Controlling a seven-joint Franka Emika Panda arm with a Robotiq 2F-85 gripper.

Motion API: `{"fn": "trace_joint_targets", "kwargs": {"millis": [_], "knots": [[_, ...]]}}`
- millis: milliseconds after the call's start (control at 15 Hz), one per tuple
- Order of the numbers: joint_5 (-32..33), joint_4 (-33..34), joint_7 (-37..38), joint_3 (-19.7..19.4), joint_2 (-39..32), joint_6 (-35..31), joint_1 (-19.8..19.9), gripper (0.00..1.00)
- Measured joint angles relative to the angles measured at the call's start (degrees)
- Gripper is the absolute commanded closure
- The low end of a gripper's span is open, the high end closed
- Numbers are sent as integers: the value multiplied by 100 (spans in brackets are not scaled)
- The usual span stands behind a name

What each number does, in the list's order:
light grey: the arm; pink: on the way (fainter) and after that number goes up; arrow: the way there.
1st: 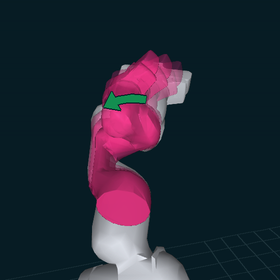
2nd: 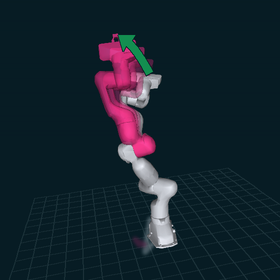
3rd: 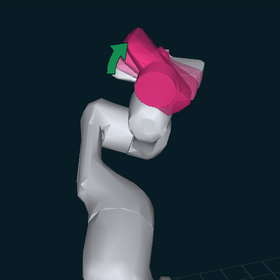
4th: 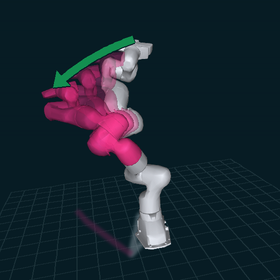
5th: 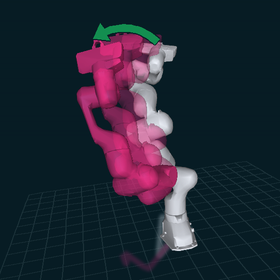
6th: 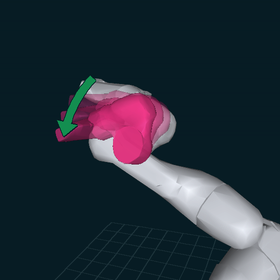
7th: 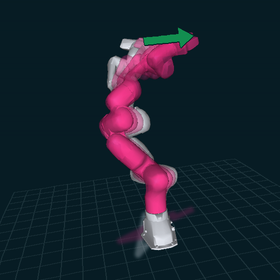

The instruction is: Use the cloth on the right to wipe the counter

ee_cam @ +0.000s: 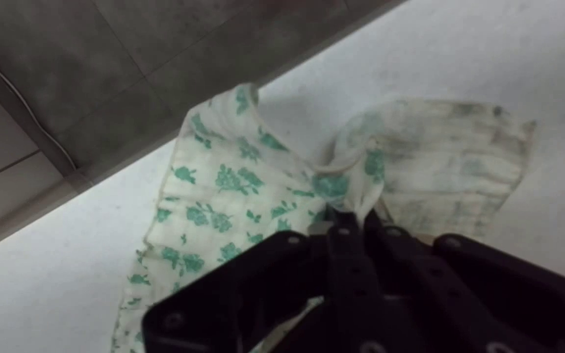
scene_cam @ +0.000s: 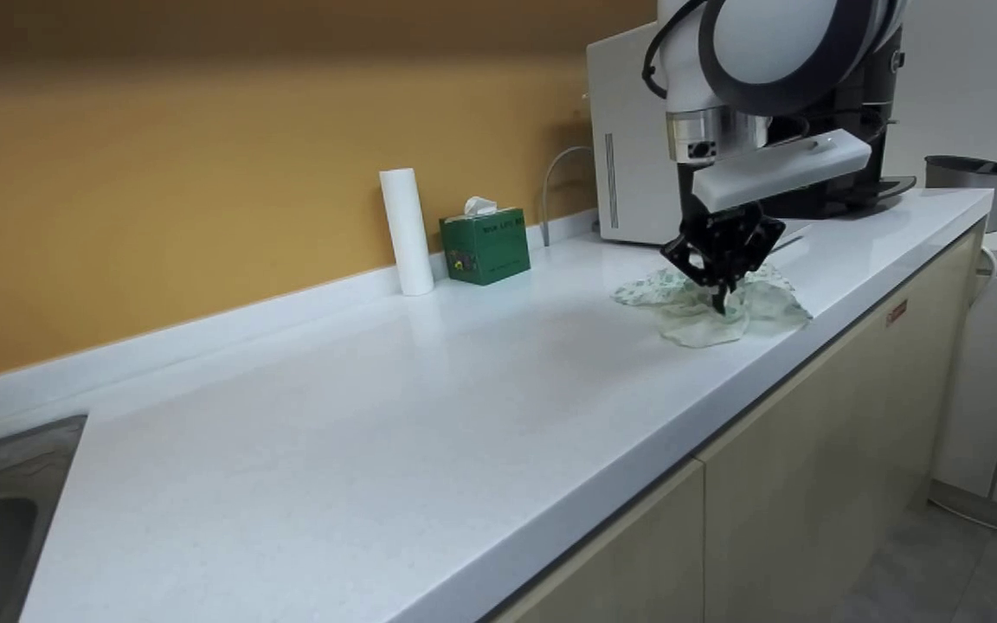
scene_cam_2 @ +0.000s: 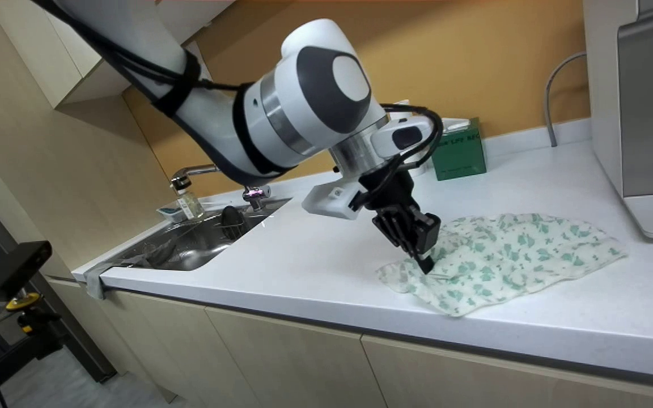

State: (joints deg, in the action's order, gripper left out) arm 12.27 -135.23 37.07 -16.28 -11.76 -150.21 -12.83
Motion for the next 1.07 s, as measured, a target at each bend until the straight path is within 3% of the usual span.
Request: {"fn": "trace_joint_targets", "kwargs": {"millis": [333, 533, 733, 1067], "knots": [[-517, -183, -140, 1047, 181, -183, 148, 99], [-721, -125, -290, 1485, 131, -365, 140, 99], [-713, 117, -427, 1643, -107, -538, 124, 99], [-525, 995, -652, 1496, -918, -650, 112, 99]]}}
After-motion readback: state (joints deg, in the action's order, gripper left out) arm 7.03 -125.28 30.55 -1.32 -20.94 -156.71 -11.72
